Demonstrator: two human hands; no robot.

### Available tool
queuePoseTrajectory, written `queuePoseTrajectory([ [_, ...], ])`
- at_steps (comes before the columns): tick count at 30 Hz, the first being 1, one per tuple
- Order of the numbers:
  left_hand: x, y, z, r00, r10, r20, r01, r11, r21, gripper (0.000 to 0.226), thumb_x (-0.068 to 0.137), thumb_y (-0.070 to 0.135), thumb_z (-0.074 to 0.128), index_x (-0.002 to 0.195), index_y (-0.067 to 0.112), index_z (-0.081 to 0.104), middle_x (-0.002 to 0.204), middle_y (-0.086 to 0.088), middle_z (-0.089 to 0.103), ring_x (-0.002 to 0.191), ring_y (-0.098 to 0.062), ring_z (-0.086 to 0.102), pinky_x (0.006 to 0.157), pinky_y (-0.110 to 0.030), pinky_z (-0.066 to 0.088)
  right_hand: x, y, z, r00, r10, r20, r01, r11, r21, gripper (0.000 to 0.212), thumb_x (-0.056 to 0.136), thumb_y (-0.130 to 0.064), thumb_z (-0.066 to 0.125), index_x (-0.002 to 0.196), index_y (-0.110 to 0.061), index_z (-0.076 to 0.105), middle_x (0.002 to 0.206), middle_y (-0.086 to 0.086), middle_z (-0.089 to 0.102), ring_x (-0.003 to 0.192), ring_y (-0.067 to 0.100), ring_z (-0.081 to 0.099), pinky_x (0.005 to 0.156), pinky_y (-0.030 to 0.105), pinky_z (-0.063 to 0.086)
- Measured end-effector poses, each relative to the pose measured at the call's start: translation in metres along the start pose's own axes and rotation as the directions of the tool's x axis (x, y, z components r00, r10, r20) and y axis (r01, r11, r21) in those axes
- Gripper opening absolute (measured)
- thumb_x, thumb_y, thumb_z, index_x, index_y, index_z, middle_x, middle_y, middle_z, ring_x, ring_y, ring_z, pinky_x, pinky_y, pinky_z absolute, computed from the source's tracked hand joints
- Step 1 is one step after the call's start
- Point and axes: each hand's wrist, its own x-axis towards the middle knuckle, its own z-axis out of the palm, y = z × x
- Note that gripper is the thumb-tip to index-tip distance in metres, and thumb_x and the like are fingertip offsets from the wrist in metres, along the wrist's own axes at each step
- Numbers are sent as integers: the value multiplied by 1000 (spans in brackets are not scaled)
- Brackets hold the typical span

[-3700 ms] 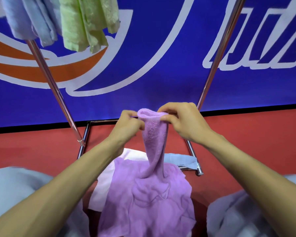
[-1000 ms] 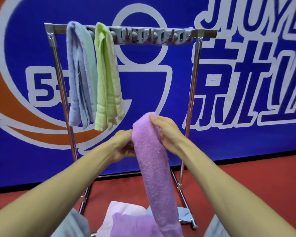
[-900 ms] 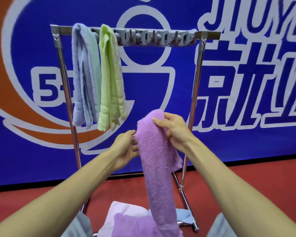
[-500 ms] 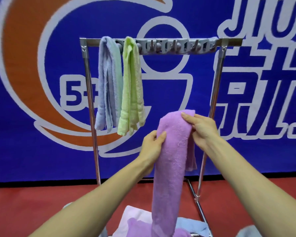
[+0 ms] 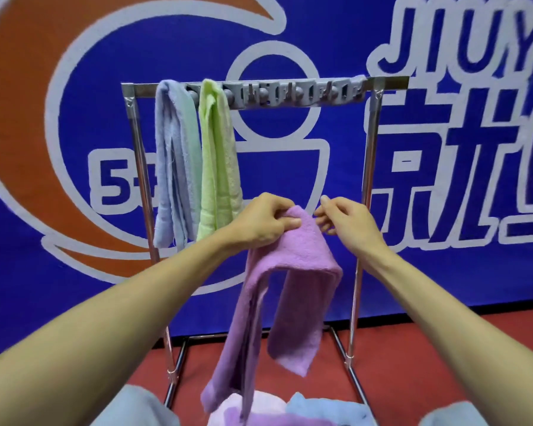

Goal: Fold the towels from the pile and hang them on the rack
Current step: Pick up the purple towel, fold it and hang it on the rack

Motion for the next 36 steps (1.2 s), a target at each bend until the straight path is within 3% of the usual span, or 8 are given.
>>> queuePoseTrajectory([
  [6, 2, 9, -14, 995, -54, 80, 63, 991, -116, 36, 81, 19, 73, 93, 24, 39, 75, -2, 62, 64, -13, 50, 62, -28, 42, 2, -18, 13, 976, 59, 211, -123, 945, 303, 40, 102, -34, 36, 84, -11, 64, 60, 0, 68, 63, 15, 62, 77, 30, 49],
  [14, -4, 21, -43, 972, -26, 233, 58, 990, -132, 44, 83, 15, 71, 108, 18, 36, 71, 1, 64, 58, -5, 58, 56, -20, 47, -2, -28, 11, 854, 109, 508, -268, 930, 251, 69, 94, -63, 32, 88, -7, 72, 84, 12, 62, 73, 23, 53, 71, 29, 43],
  [17, -6, 25, -48, 968, -45, 248, 93, 978, -187, 48, 82, 15, 72, 113, 15, 35, 72, 1, 67, 58, -5, 60, 58, -22, 49, -2, -37, 3, 790, 110, 603, -257, 952, 164, 60, 93, -60, 39, 79, -8, 66, 49, -7, 51, 42, 7, 39, 46, 17, 31],
  [20, -7, 23, -50, 963, -57, 264, 133, 951, -279, 47, 82, 13, 71, 114, 14, 37, 75, -2, 70, 63, -10, 63, 63, -26, 50, 0, -40, -4, 745, 65, 663, -242, 954, 178, 52, 95, -49, 45, 105, -5, 70, 55, -6, 57, 48, 9, 47, 49, 20, 35],
  [22, -7, 22, -52, 962, -71, 263, 158, 933, -323, 46, 84, 12, 69, 118, 12, 37, 73, -1, 70, 62, -9, 63, 59, -22, 49, 1, -41, -6, 728, 46, 684, -269, 937, 223, 50, 93, -51, 45, 107, -11, 72, 71, 0, 67, 65, 14, 57, 62, 24, 43],
  [27, -16, 19, -58, 952, -102, 287, 228, 865, -447, 36, 90, 15, 61, 118, 14, 38, 61, 3, 66, 51, -5, 57, 48, -17, 43, 9, -49, -23, 709, -15, 705, -199, 955, 220, 34, 85, -37, 64, 76, -5, 70, 65, 3, 63, 57, 12, 57, 56, 21, 47],
  [32, -25, 7, -40, 966, -132, 221, 246, 727, -642, 36, 84, 32, 64, 106, 8, 52, 72, -6, 54, 52, -10, 48, 48, -20, 39, 17, -67, -25, 719, -88, 689, -204, 921, 331, 45, 88, -26, 62, 106, 15, 58, 104, 28, 58, 95, 35, 55, 91, 47, 46],
  [36, -39, -10, -19, 951, -123, 285, 298, 618, -728, 44, 90, 34, 60, 116, -1, 60, 85, -6, 62, 62, -10, 54, 55, -21, 42, 17, -74, -19, 781, -96, 617, -312, 796, 519, 33, 97, -23, 48, 69, -9, 59, 65, 3, 57, 61, 14, 54, 59, 25, 51],
])
